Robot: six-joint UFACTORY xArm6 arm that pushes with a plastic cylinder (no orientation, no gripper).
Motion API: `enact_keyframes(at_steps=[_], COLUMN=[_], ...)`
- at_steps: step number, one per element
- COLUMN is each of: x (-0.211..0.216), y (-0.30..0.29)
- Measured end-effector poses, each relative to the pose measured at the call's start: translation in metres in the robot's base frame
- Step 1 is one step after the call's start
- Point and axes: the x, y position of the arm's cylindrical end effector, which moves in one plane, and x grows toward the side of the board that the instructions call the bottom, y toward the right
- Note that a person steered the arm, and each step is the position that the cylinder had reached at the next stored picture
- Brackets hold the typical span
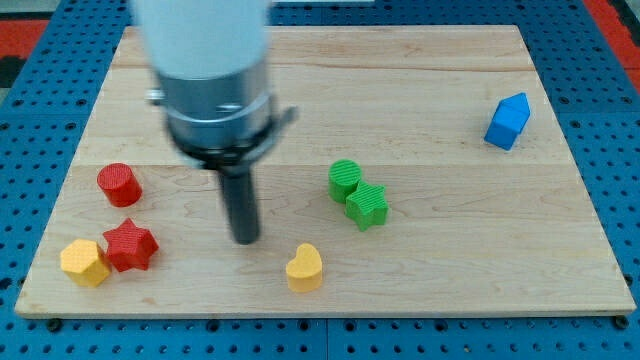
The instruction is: Move the yellow heart towards right
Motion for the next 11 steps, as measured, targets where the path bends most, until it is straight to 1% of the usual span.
enact_keyframes(at_steps=[1, 2, 4, 6, 9, 11], x=[0.005, 0.025, 0.047, 0.046, 0.045, 0.029], y=[-0.022, 0.009, 0.032, 0.07, 0.144, 0.155])
